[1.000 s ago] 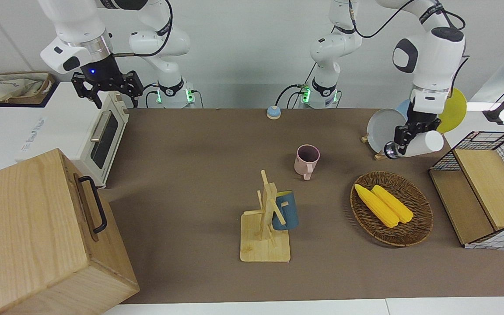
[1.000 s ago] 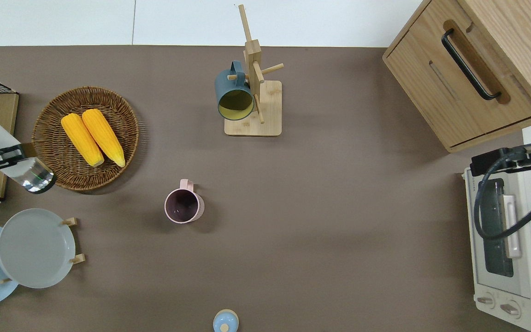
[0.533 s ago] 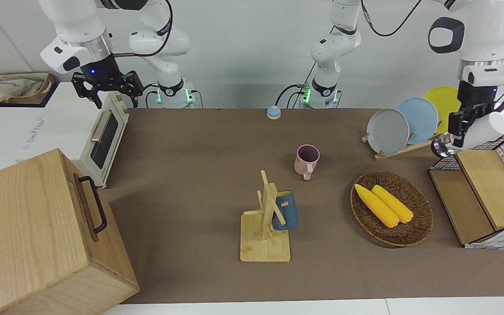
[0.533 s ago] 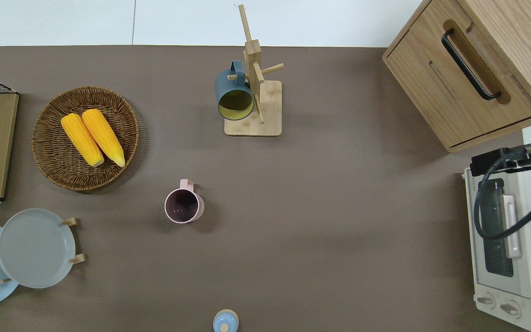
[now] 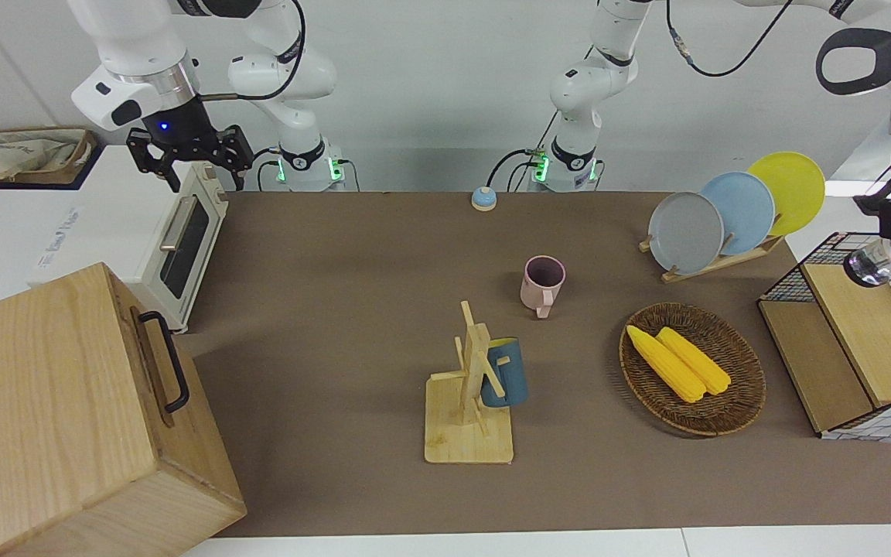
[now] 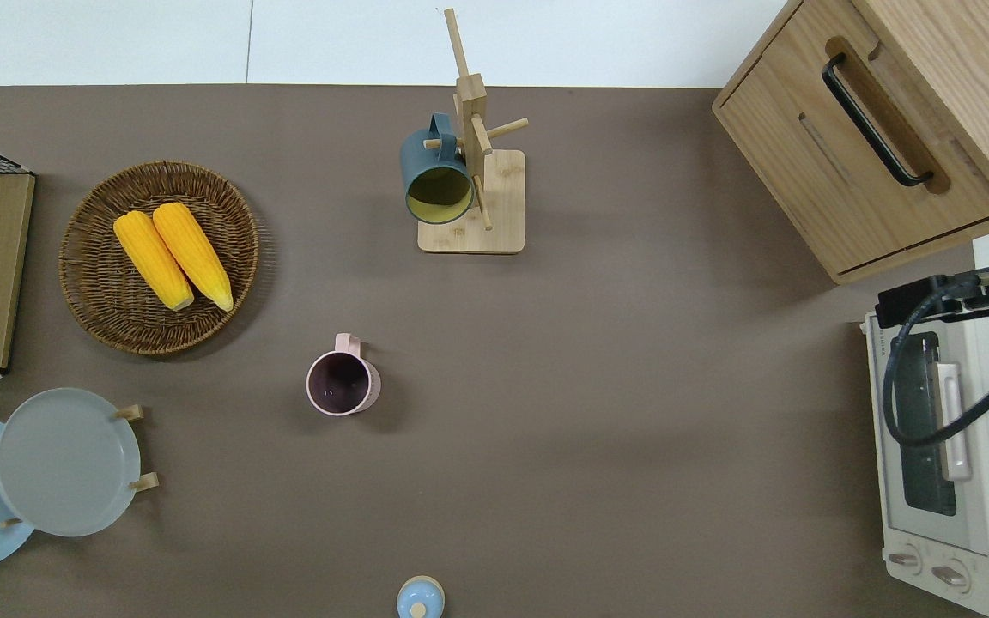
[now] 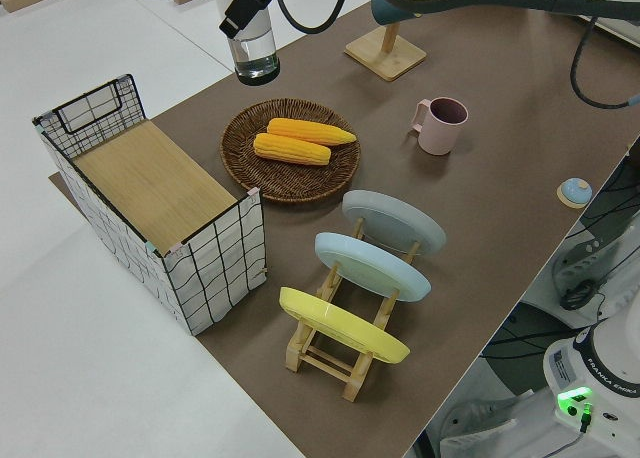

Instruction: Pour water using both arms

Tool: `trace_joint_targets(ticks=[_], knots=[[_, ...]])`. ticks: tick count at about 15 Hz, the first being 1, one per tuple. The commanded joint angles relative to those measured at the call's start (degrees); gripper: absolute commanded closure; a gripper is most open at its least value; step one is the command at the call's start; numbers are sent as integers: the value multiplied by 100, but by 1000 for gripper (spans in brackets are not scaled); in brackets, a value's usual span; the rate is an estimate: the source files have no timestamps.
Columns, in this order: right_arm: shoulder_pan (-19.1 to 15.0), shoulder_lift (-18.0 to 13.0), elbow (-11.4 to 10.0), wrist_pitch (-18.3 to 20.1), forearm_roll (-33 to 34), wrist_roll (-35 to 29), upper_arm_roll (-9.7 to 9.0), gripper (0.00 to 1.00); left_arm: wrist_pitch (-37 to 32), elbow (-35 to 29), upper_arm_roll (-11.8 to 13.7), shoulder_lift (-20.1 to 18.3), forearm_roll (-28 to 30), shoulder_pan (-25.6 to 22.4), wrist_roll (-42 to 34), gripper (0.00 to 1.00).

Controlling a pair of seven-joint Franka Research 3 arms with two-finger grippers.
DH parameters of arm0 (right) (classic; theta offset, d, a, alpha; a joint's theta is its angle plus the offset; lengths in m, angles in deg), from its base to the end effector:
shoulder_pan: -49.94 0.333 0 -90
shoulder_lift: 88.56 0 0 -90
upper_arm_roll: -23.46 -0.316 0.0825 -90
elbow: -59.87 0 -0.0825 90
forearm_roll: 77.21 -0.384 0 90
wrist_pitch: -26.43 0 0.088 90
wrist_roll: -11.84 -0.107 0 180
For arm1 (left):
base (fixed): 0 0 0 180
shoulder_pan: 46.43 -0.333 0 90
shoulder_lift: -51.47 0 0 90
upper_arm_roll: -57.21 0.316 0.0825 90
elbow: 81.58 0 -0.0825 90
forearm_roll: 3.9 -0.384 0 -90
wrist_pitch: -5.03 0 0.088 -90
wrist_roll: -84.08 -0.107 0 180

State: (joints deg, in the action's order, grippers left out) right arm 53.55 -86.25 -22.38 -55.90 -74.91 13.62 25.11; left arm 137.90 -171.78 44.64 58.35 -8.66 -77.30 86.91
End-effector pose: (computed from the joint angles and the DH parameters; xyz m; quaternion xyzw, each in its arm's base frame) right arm 0.5532 0.0146 0.6537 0.9991 0.0303 -0.0194 0.0205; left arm 0.6082 0.2122 0.6378 -0.9370 -0.1618 -0.3023 0.0668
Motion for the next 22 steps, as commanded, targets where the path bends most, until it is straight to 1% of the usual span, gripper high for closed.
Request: trace_joint_targets(ticks=[1, 3, 5, 7, 8, 10, 13, 14, 16, 18, 22], knots=[[-1, -38, -2, 6, -1, 113, 10, 11, 457, 318, 219, 286, -78, -15, -414, 1000], [-1, -38, -2, 6, -1, 113, 10, 11, 695, 318, 237, 409, 36, -164, -625, 1000], [-1, -38, -2, 6, -1, 113, 10, 11, 818, 310, 254, 480, 343, -252, -993, 1000], [-1, -38, -2, -2, -1, 113, 10, 11, 993, 283, 246, 550, 755, -471, -1529, 1000], [-1, -38, -2, 6, -1, 113, 10, 11, 1108, 266, 237, 585, 1001, -559, -1879, 1000], [-1, -38, -2, 6, -1, 113, 10, 11, 1161, 213, 237, 630, 1633, -586, -2583, 1000], [-1, -38, -2, 6, -1, 113, 10, 11, 1205, -58, 228, 630, 2512, -727, -3497, 1000], [-1, -38, -2, 6, -1, 113, 10, 11, 1301, -181, 228, 638, 2776, -727, -3770, 999], [-1, -38, -2, 6, -1, 113, 10, 11, 1765, -471, 228, 691, 3216, -718, -4227, 994], [-1, -38, -2, 6, -1, 113, 10, 11, 2048, -622, 219, 726, 3402, -709, -4510, 982], [-1, -38, -2, 6, -1, 113, 10, 11, 2075, -640, 193, 884, 3473, -718, -4756, 978]])
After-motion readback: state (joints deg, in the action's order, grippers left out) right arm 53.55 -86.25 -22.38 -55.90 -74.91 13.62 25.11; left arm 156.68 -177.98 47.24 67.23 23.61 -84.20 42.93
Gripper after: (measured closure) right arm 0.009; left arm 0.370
